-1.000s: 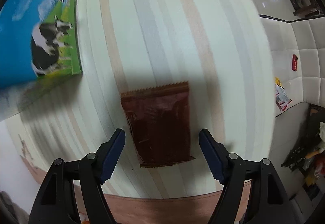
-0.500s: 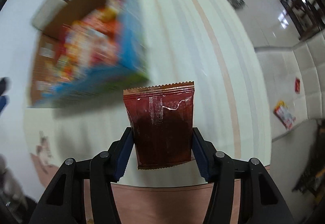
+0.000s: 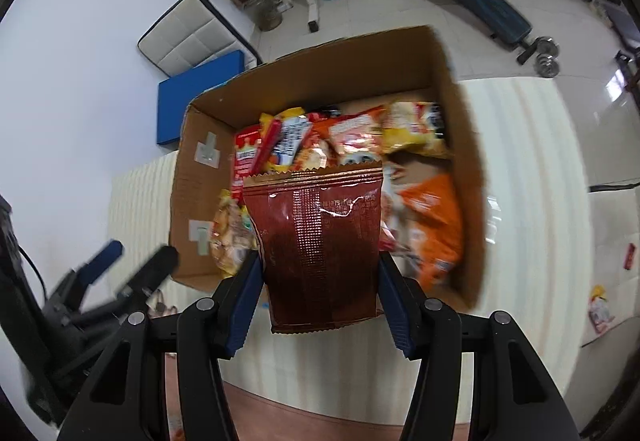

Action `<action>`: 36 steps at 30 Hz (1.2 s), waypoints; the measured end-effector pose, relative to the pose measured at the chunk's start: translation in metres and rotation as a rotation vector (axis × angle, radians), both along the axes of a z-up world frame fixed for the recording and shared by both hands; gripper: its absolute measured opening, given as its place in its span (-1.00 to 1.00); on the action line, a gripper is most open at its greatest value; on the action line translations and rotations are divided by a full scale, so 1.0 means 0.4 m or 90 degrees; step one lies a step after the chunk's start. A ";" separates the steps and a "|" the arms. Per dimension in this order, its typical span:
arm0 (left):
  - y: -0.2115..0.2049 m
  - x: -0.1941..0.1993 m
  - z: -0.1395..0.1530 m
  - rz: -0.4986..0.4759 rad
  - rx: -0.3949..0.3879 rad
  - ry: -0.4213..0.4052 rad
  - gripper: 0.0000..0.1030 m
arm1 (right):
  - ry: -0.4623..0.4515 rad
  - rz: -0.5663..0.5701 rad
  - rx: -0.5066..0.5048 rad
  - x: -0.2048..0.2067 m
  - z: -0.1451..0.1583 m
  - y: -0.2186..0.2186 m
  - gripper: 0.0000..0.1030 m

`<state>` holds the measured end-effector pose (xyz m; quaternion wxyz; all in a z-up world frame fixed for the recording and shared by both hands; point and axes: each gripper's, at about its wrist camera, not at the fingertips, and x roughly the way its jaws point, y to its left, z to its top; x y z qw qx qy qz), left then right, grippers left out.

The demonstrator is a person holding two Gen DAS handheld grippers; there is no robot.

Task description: Organize snacks

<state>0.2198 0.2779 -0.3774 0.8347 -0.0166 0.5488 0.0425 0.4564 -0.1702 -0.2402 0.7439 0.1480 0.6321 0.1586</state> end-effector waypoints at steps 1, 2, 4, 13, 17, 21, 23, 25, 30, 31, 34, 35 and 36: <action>0.007 0.003 -0.011 0.002 -0.002 0.006 0.96 | 0.004 0.002 0.008 0.004 -0.010 0.005 0.16; 0.014 0.005 -0.018 0.004 -0.005 0.009 0.96 | 0.011 0.003 0.013 0.008 -0.022 0.012 0.16; 0.026 0.008 -0.031 0.010 -0.010 0.018 0.96 | 0.032 0.007 0.015 0.009 -0.046 0.017 0.30; 0.038 0.010 -0.037 0.010 -0.023 0.025 0.97 | 0.034 -0.001 -0.091 0.006 -0.092 -0.016 0.80; 0.034 0.010 -0.034 0.010 -0.020 0.022 0.96 | 0.019 0.002 -0.132 -0.008 -0.087 -0.032 0.83; 0.027 0.002 -0.015 0.011 -0.025 0.019 0.96 | -0.001 -0.003 -0.158 -0.032 -0.063 -0.052 0.85; 0.023 -0.010 0.004 0.014 -0.029 0.013 0.96 | -0.030 -0.014 -0.174 -0.058 -0.035 -0.070 0.86; 0.016 -0.031 0.028 0.014 -0.032 0.004 0.97 | -0.055 -0.024 -0.184 -0.092 -0.006 -0.084 0.86; -0.008 -0.100 0.100 0.003 -0.027 -0.024 0.96 | -0.106 -0.035 -0.196 -0.187 0.078 -0.111 0.87; -0.013 -0.120 0.117 0.003 -0.023 -0.032 0.96 | -0.115 -0.037 -0.197 -0.203 0.092 -0.114 0.87; -0.027 -0.185 0.167 -0.001 -0.027 -0.054 0.97 | -0.143 -0.049 -0.193 -0.270 0.151 -0.130 0.87; -0.031 -0.202 0.180 -0.002 -0.025 -0.060 0.97 | -0.153 -0.053 -0.188 -0.294 0.170 -0.135 0.88; -0.035 -0.223 0.195 -0.006 -0.024 -0.066 0.96 | -0.161 -0.057 -0.185 -0.318 0.191 -0.140 0.88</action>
